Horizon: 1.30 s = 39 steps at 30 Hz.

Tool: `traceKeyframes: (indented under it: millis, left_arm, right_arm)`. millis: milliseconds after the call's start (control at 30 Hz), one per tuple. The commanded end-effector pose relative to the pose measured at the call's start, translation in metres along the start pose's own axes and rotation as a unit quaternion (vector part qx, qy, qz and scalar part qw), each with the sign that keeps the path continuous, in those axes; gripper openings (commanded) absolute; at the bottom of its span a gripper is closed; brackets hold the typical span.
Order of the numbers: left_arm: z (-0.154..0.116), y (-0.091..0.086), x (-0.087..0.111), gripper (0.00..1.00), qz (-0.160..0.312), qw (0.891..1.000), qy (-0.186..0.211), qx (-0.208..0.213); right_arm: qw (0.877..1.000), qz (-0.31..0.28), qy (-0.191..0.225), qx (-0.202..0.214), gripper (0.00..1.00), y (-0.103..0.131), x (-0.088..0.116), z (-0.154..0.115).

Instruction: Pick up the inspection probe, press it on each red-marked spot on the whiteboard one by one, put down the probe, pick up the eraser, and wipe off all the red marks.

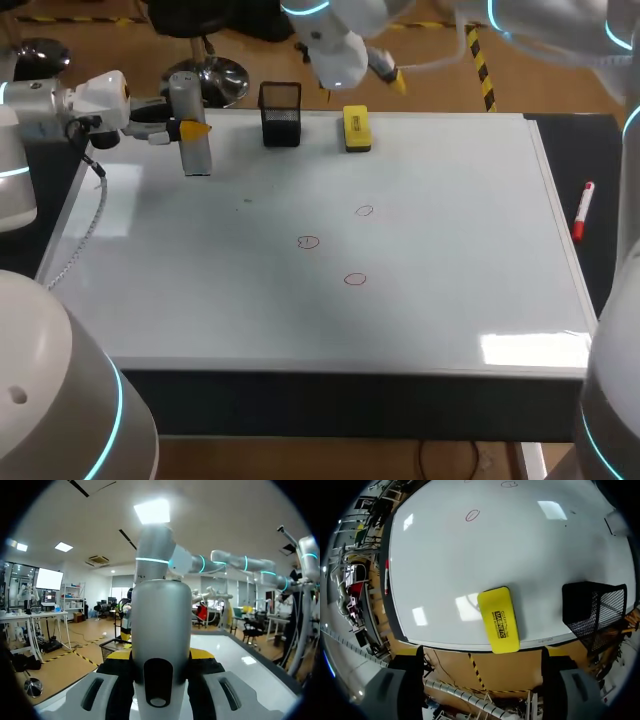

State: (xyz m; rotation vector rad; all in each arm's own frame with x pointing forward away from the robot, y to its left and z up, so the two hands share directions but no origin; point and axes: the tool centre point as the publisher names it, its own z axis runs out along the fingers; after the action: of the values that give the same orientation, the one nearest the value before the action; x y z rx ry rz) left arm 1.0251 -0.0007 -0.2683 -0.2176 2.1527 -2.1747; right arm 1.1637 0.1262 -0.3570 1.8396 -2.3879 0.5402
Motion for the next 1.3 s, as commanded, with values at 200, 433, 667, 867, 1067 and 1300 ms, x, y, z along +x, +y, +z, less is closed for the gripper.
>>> traceKeyframes:
  millis: [200, 433, 667, 867, 1067, 1300]
  left_arm:
    - [0.0, -0.001, 0.0, 0.0, 0.0, 1.0, 0.0, 0.0]
    - [0.0, -0.001, 0.0, 0.0, 0.0, 1.0, 0.0, 0.0]
    - [0.0, -0.001, 0.0, 0.0, 0.0, 1.0, 0.0, 0.0]
    - [0.0, -0.001, 0.0, 0.0, 0.0, 1.0, 0.0, 0.0]
    - [0.0, -0.001, 0.0, 0.0, 0.0, 1.0, 0.0, 0.0]
    - [0.0, -0.001, 0.0, 0.0, 0.0, 1.0, 0.0, 0.0]
  right_arm:
    - [0.998, 0.009, -0.056, -0.001, 1.0, 0.01, 0.009, 0.015]
    - [0.996, -0.014, -0.089, 0.005, 1.0, 0.014, 0.006, 0.019]
    - [0.993, -0.038, -0.112, 0.004, 1.0, 0.013, 0.001, 0.025]
    - [0.99, -0.042, -0.137, -0.017, 1.0, 0.011, -0.001, 0.038]
    - [0.987, -0.06, -0.143, -0.032, 1.0, 0.008, -0.006, 0.046]
    - [0.983, -0.091, -0.153, -0.048, 1.0, -0.001, -0.015, 0.053]
